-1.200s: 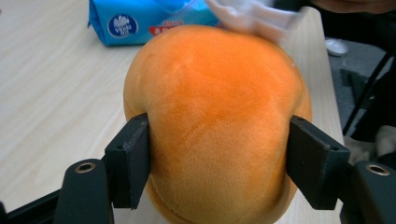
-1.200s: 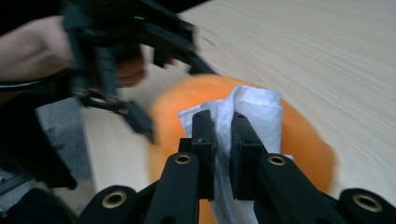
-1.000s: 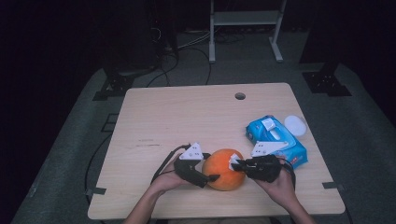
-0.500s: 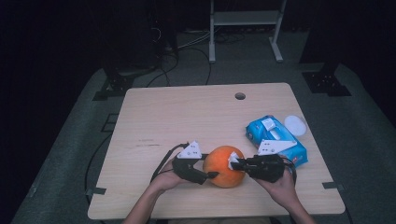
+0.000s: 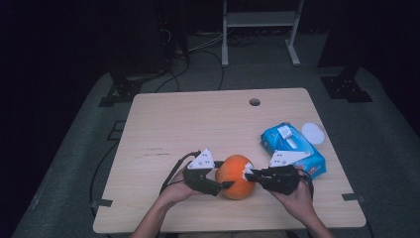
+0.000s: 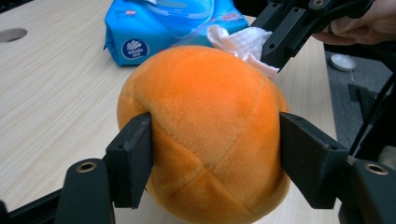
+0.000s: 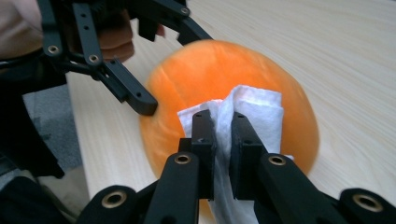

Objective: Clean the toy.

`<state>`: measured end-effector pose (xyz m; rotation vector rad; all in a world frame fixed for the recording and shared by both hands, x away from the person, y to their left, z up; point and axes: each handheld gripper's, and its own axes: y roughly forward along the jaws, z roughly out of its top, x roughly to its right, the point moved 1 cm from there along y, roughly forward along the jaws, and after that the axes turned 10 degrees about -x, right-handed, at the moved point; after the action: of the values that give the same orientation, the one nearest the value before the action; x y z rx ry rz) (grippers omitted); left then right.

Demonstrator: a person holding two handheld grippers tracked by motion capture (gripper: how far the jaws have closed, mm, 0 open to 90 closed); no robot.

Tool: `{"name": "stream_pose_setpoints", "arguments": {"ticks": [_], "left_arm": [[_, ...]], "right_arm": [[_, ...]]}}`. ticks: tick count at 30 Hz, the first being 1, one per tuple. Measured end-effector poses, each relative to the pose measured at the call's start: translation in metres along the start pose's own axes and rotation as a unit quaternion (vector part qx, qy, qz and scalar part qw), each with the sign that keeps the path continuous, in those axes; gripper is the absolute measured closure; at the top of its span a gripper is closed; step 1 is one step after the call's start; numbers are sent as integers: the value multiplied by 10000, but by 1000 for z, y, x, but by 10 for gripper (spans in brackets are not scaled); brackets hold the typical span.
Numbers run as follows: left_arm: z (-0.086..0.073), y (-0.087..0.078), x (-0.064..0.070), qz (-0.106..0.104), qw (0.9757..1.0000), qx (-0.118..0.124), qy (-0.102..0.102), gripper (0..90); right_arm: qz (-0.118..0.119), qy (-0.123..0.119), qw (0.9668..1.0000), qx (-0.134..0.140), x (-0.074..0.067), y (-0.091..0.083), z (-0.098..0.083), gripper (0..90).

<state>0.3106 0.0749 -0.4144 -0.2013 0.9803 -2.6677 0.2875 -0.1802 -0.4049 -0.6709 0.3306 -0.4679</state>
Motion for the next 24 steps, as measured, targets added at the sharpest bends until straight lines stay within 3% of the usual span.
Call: {"name": "stream_pose_setpoints", "arguments": {"ticks": [2,5,8,10,12,13,14,15,16,18,20,24], "left_arm": [[-3,2,-3,-13,9999,88,-123,315],[-3,3,-2,14,9998,136,-127,315],[-1,8,5,30,9999,101,66,313],[1,12,11,-14,9998,100,186,313],[3,13,13,32,9996,87,270,299],[3,12,11,31,9996,108,241,282],[3,10,8,25,9998,174,134,209],[2,10,5,22,9997,223,7,209],[1,11,1,-8,9994,220,-251,179],[-2,15,-1,-153,9987,240,-421,163],[-1,16,3,-69,9992,254,-306,273],[6,19,14,77,9998,210,-12,298]], "right_arm": [[-12,64,10000,-28,3,0,-1,815],[-87,94,9999,-58,4,-1,-2,815],[-33,-20,10000,42,-2,-4,2,815],[162,-190,9993,265,-10,-8,7,815],[92,-290,9993,227,-13,-9,11,815],[57,-296,9994,192,-13,-9,10,815],[64,-257,9995,169,-9,-7,6,814],[64,-257,9995,169,-9,-7,6,814],[75,-236,9996,156,-7,-6,5,814],[113,-149,9997,159,-3,-6,3,814],[65,-125,9998,138,-2,-8,3,814],[0,-210,9997,131,-9,-9,6,814]]}}
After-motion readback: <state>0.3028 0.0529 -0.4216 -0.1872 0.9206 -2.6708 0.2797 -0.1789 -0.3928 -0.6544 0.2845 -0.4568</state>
